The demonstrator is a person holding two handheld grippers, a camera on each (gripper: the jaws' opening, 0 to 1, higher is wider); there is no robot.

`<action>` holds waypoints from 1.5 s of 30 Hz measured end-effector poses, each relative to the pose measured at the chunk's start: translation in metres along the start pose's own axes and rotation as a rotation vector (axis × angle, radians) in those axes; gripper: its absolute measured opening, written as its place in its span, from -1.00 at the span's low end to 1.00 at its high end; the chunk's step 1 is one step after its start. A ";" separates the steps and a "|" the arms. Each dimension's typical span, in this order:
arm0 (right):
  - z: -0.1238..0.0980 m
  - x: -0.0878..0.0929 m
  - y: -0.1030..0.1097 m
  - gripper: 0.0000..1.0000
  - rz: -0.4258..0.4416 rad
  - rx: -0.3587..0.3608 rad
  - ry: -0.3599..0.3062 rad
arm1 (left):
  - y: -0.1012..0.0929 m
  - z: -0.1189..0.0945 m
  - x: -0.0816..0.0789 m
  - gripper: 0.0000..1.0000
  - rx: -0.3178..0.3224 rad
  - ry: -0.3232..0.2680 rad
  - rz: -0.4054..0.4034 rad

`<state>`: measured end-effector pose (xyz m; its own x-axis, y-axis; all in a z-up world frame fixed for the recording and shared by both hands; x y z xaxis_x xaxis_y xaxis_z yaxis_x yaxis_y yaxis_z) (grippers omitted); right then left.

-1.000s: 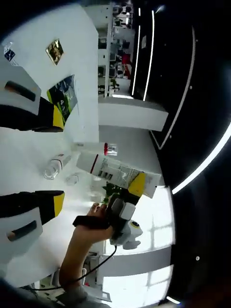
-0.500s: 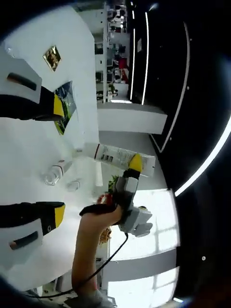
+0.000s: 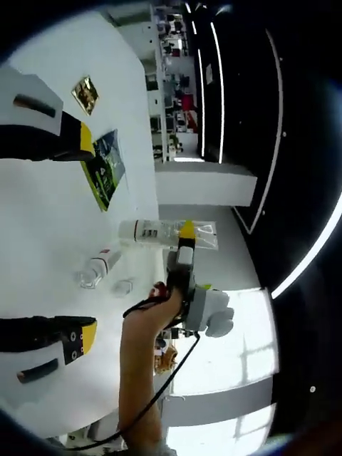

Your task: Arrange the skincare products in the storage area until every visible bottle or jar stands upright without overlapping.

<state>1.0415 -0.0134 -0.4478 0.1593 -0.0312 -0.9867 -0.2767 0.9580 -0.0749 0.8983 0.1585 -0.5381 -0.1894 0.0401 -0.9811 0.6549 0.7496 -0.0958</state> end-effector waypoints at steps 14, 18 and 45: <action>0.001 0.019 0.001 -0.76 -0.077 0.120 0.001 | 0.005 -0.004 0.004 0.99 -0.031 0.016 0.011; 0.003 0.019 0.003 -0.73 -0.098 0.129 -0.007 | -0.001 -0.008 0.005 0.99 -0.034 0.017 0.005; -0.033 0.060 -0.004 -0.37 0.019 -0.027 0.148 | -0.003 -0.008 0.005 0.99 -0.035 0.007 -0.017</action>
Point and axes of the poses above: the point that each gripper's makers call its tool centre point, and the gripper's own axes: z roughly forward along the fingers, y roughly to its left, x roughly out of its underside, the point moved 6 cm from there along -z, roughly backward along the fingers, and after that the axes turned 4 degrees about -z, right-handed, at the moved point
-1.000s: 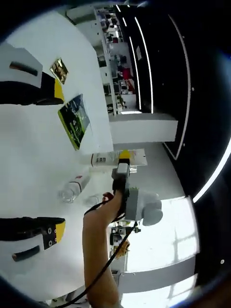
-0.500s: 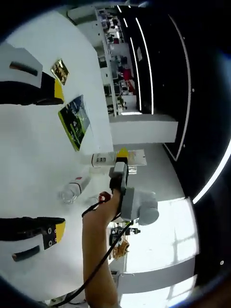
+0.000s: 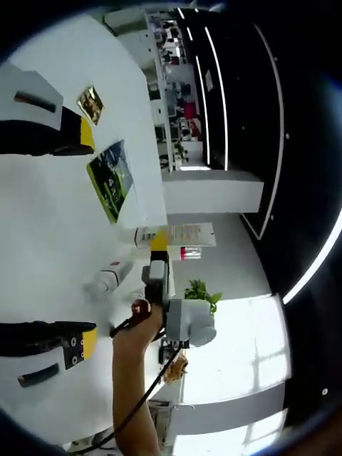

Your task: Arrange the skincare products in the storage area until every visible bottle or jar stands upright without overlapping.

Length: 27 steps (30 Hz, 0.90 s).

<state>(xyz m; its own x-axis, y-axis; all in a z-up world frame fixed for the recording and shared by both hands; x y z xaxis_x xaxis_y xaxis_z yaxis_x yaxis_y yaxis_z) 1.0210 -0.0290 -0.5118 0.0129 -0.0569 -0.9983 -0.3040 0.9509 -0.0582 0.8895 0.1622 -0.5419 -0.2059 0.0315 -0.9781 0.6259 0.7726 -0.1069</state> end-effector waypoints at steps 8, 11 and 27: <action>-0.005 0.007 0.005 -0.47 0.113 -0.059 0.045 | 0.001 -0.001 0.001 0.99 0.002 -0.001 -0.013; -0.002 0.011 0.009 -0.44 0.116 -0.081 0.076 | 0.003 -0.001 0.000 0.99 0.000 0.000 -0.016; 0.002 0.018 0.024 -0.61 0.139 -0.135 0.133 | 0.014 0.005 -0.004 0.99 -0.002 -0.005 -0.033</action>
Point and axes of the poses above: the point that each gripper's makers call its tool centre point, and the gripper's own axes: z roughly forward along the fingers, y roughly to its left, x roughly out of its underside, the point moved 6 cm from there along -z, roughly backward along the fingers, and after that the axes turned 4 degrees about -z, right-handed, at the moved point
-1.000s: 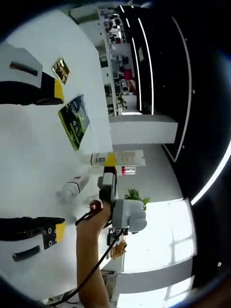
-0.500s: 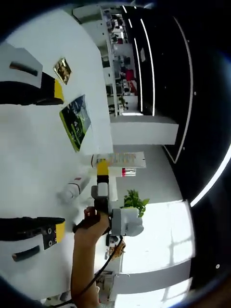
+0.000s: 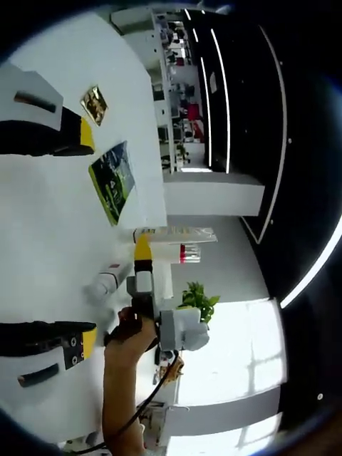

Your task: Arrange the skincare products in the storage area until every visible bottle or jar stands upright without overlapping.

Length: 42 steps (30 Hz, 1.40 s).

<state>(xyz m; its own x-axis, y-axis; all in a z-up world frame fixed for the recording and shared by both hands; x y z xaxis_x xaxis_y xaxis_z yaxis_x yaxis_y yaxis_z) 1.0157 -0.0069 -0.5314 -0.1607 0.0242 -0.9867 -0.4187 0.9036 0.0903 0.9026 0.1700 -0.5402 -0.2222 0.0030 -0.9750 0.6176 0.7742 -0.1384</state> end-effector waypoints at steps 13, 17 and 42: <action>0.026 -0.005 0.009 -0.74 -0.040 -0.056 0.059 | 0.002 0.003 -0.001 0.99 -0.002 -0.004 0.003; 0.035 -0.007 0.010 -0.73 -0.054 -0.062 0.073 | 0.003 0.003 -0.002 0.99 -0.004 -0.006 0.004; 0.005 -0.006 -0.008 -0.65 -0.163 -0.033 0.076 | -0.007 -0.008 0.002 0.99 -0.015 -0.015 -0.012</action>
Point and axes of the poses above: the point that each gripper's makers call its tool centre point, and the gripper's own axes: z roughly forward along the fingers, y roughly to its left, x roughly out of its underside, the point moved 6 cm from there along -z, roughly backward along the fingers, and after that the axes turned 4 degrees about -z, right-handed, at the moved point
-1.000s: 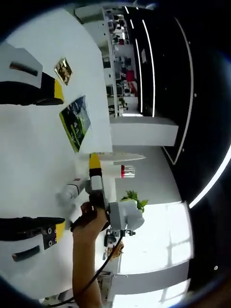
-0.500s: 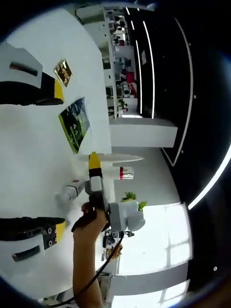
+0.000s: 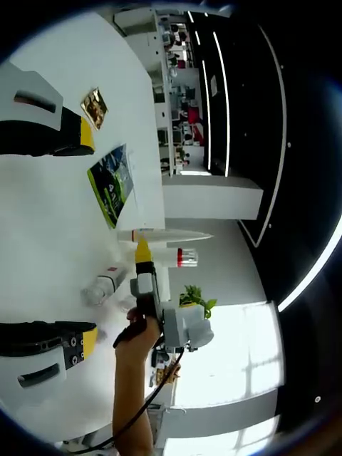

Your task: Arrange the skincare products in the storage area until every visible bottle or jar stands upright without overlapping.

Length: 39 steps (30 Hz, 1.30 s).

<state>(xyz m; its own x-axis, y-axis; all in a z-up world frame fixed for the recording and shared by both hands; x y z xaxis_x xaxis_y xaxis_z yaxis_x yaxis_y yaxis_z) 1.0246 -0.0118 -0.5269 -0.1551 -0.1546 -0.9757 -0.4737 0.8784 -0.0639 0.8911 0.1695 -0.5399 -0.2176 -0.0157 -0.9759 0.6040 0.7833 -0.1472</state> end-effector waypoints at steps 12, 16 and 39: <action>0.010 0.007 0.000 -0.62 0.010 0.016 0.052 | -0.010 -0.004 0.001 0.99 -0.002 -0.010 -0.008; 0.010 0.004 0.004 -0.64 0.000 0.014 0.045 | -0.008 -0.003 0.001 0.99 -0.001 -0.010 -0.009; 0.034 -0.019 -0.016 -0.40 0.017 0.080 -0.056 | 0.006 0.003 -0.002 0.99 -0.004 -0.003 -0.022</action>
<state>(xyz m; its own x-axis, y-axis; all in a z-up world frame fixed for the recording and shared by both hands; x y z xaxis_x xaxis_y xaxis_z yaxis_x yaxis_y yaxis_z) 1.0650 -0.0075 -0.5143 -0.1127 -0.1158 -0.9869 -0.3999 0.9145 -0.0617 0.8978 0.1725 -0.5398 -0.2284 -0.0348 -0.9730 0.5956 0.7855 -0.1679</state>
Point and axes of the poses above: the point that each gripper's makers call its tool centre point, and the gripper's own axes: z roughly forward along the fingers, y roughly to its left, x roughly out of its underside, the point moved 6 cm from there along -z, roughly backward along the fingers, and after that the axes turned 4 degrees about -z, right-handed, at the moved point
